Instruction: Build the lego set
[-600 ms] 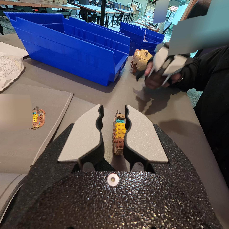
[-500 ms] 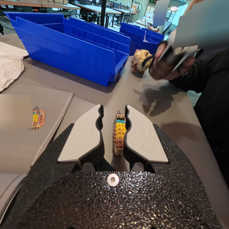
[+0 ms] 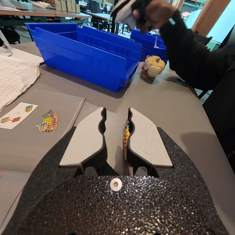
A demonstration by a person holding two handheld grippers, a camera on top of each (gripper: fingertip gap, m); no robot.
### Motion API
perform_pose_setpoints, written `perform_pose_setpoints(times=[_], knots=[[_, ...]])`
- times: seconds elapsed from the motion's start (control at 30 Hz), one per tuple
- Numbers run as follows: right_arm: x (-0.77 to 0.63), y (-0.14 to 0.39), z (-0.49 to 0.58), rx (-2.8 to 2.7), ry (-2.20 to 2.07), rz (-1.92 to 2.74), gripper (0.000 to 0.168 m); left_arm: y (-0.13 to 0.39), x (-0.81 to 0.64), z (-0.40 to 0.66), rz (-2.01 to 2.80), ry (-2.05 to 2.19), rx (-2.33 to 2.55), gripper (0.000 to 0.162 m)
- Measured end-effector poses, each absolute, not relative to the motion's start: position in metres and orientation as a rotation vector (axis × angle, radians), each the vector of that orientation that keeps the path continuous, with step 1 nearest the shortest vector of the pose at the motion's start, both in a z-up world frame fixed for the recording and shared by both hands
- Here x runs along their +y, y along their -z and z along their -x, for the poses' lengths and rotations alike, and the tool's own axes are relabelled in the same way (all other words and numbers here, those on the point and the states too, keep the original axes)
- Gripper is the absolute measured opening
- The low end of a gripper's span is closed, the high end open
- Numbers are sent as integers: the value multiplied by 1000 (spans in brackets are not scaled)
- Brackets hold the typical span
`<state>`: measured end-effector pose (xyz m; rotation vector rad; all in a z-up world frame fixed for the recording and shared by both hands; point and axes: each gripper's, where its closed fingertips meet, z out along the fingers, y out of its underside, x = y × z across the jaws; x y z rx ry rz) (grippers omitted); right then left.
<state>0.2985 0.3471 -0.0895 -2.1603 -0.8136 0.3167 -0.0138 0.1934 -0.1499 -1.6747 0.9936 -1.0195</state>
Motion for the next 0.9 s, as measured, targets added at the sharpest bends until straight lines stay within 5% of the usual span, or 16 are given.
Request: perform_pose_setpoints(times=[0.13,0.17,0.63,0.9], knots=[[361,137,-313,-789,-292,2344,65,149,195,15,1670,1025,980,32],[359,140,-309,-811,-333,2343,54,149,195,15,1670,1028,980,32],[341,144,-295,-887,-201,2348,56,148,193,16,1671,1058,982,32],[284,81,-300,-847,-301,2153,52,150,191,15,1673,1038,1000,32]])
